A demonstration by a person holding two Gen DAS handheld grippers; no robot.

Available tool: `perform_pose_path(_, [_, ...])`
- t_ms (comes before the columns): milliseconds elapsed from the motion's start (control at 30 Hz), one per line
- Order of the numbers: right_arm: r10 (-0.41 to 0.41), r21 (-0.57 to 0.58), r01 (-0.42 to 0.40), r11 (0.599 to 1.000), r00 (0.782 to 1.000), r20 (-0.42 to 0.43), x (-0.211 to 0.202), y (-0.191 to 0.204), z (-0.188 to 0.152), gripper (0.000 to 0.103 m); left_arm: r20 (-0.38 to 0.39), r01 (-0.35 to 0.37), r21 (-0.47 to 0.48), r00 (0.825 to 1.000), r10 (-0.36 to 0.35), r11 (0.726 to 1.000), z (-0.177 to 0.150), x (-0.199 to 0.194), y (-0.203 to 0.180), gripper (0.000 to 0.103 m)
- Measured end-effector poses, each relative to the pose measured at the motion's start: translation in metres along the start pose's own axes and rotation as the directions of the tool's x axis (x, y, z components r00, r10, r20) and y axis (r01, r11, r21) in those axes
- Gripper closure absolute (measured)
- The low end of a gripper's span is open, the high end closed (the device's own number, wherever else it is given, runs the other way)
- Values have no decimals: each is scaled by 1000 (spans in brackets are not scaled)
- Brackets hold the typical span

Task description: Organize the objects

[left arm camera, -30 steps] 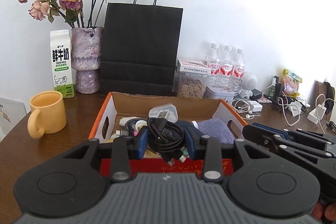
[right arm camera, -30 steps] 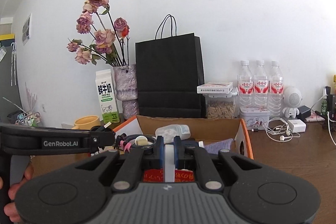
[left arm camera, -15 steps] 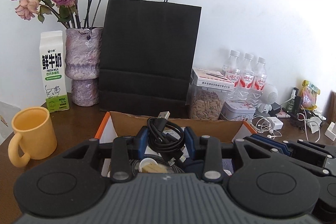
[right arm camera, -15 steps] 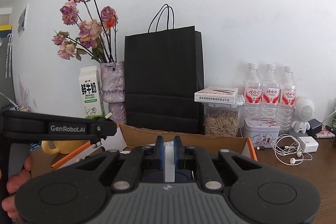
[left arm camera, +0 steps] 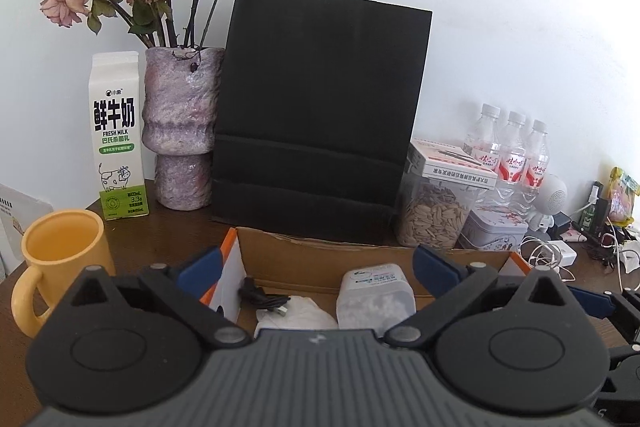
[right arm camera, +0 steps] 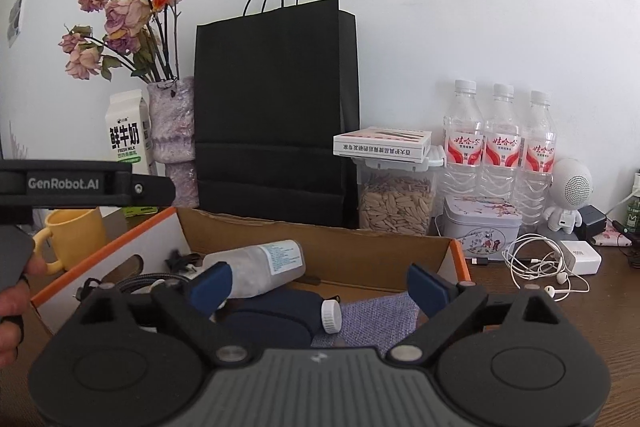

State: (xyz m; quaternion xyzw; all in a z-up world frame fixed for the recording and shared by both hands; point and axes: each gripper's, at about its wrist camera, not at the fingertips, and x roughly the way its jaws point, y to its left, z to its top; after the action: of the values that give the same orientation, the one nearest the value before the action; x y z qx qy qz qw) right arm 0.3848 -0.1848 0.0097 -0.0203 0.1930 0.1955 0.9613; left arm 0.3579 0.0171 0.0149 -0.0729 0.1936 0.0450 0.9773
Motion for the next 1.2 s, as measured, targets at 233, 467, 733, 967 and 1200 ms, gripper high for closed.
perform_pose_path(233, [-9, 6, 9, 1000, 1000, 4, -8, 1, 0, 0, -5, 2, 22, 1000, -2, 1000, -2, -7, -4, 0])
perform_pose_path(467, [-19, 35, 19, 999, 1000, 6, -39, 7, 1, 0, -13, 19, 13, 1000, -19, 1000, -5, -42, -3, 0])
perform_pose_path(733, [-15, 80, 12, 997, 1000, 28, -107, 24, -6, 0, -32, 35, 43, 999, -34, 998, -22, -106, 0, 0])
perform_pose_path(967, [-27, 80, 27, 996, 1000, -6, -156, 38, -22, 0, -71, -11, 91, 997, 17, 996, -43, -151, 7, 0])
perform_pose_path(1200, [-26, 72, 30, 997, 998, -52, -187, 50, -38, 0, -122, -19, 84, 992, 30, 996, -62, -182, 16, 0])
